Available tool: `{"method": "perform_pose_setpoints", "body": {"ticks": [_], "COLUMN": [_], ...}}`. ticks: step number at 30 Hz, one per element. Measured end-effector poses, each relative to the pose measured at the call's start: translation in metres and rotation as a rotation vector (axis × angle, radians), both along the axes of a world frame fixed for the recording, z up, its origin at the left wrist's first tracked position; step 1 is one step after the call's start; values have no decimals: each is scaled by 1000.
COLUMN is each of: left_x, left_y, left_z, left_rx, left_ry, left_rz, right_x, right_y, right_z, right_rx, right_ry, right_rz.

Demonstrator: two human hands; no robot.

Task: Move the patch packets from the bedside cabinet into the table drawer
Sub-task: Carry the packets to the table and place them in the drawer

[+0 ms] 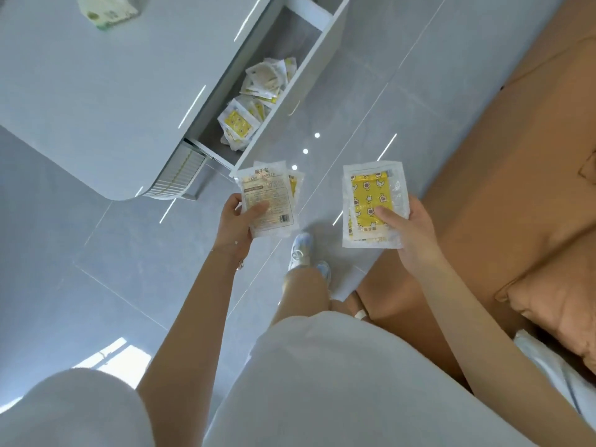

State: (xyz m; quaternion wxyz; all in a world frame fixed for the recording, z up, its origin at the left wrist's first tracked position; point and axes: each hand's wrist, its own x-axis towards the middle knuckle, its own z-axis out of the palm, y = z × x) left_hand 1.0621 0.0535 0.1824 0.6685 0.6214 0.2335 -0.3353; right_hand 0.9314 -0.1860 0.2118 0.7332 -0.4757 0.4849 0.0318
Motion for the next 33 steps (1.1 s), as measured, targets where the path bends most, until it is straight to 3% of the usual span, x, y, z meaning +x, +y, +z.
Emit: {"method": "perform_pose_setpoints", "body": {"ticks": [15, 24, 33], "left_x": [166, 240, 301], "left_y": [-44, -68, -92], "left_z": [-39, -59, -97], "left_rx": [-65, -53, -20], "left_ry": [50, 112, 180], "left_rz": [242, 417, 603], "right_x": [245, 375, 493], "right_y": [-90, -114, -134], "right_z": [-13, -38, -102], "right_rx": [-73, -65, -100], "right_ry": [9, 9, 151], "right_rz": [170, 430, 779]}}
